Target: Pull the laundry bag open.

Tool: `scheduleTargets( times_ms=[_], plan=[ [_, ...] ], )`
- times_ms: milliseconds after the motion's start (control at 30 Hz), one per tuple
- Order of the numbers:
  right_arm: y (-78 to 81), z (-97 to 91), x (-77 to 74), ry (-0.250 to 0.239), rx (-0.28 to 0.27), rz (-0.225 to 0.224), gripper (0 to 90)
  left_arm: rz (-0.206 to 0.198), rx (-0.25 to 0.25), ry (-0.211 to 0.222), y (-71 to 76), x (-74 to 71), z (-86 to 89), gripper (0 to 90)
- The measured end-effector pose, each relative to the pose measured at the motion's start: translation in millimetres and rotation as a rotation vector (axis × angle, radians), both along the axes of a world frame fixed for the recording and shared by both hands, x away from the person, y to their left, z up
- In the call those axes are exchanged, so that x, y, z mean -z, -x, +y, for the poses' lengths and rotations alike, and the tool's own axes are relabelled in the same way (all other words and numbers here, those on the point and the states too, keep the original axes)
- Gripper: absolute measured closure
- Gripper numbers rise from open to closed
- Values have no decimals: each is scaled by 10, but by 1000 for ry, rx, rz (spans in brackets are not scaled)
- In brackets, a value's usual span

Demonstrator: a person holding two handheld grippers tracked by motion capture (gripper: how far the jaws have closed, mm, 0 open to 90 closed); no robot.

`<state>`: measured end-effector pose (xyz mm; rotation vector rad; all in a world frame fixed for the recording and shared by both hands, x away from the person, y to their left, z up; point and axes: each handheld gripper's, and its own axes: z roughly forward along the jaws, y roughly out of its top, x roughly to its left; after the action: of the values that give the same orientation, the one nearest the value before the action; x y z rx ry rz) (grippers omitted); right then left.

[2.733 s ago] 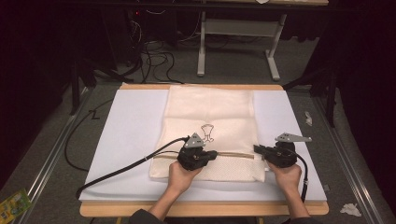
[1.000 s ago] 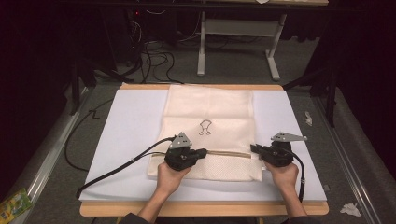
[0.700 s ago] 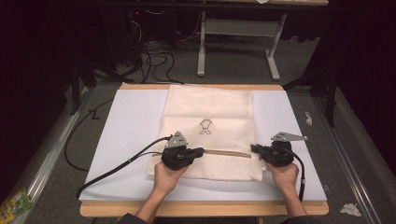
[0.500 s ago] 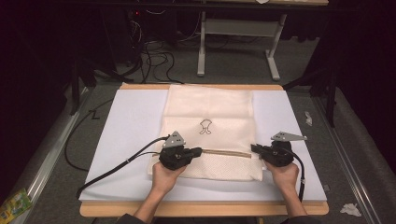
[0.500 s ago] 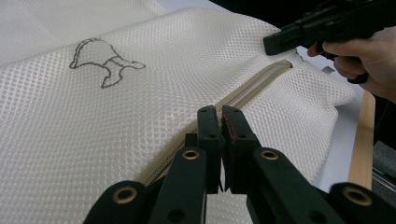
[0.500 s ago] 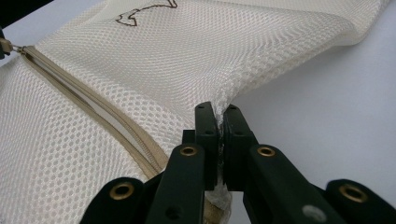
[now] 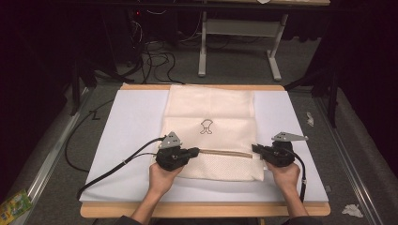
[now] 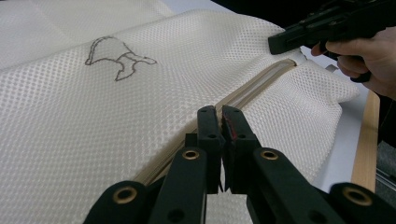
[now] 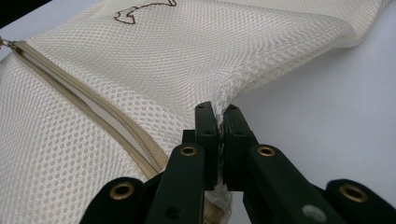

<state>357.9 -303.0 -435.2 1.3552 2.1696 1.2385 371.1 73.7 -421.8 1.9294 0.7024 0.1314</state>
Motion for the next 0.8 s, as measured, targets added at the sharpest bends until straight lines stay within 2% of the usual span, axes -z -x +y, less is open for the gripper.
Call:
scheduleTargets(
  times_ms=[367, 500, 600, 800],
  plan=[
    [-9, 21, 4, -3, -2, -6, 882, -2, -9, 6, -1, -17, 56, 871],
    [-9, 17, -1, 5, 3, -4, 882, 3, -21, 26, -4, -17, 111, 871],
    [-2, 9, -8, 0, 14, 0, 882, 1, -23, 15, 1, -23, 141, 871],
    [-19, 15, 11, 0, 6, -8, 882, -7, -34, 18, 5, -41, 214, 871]
  ],
)
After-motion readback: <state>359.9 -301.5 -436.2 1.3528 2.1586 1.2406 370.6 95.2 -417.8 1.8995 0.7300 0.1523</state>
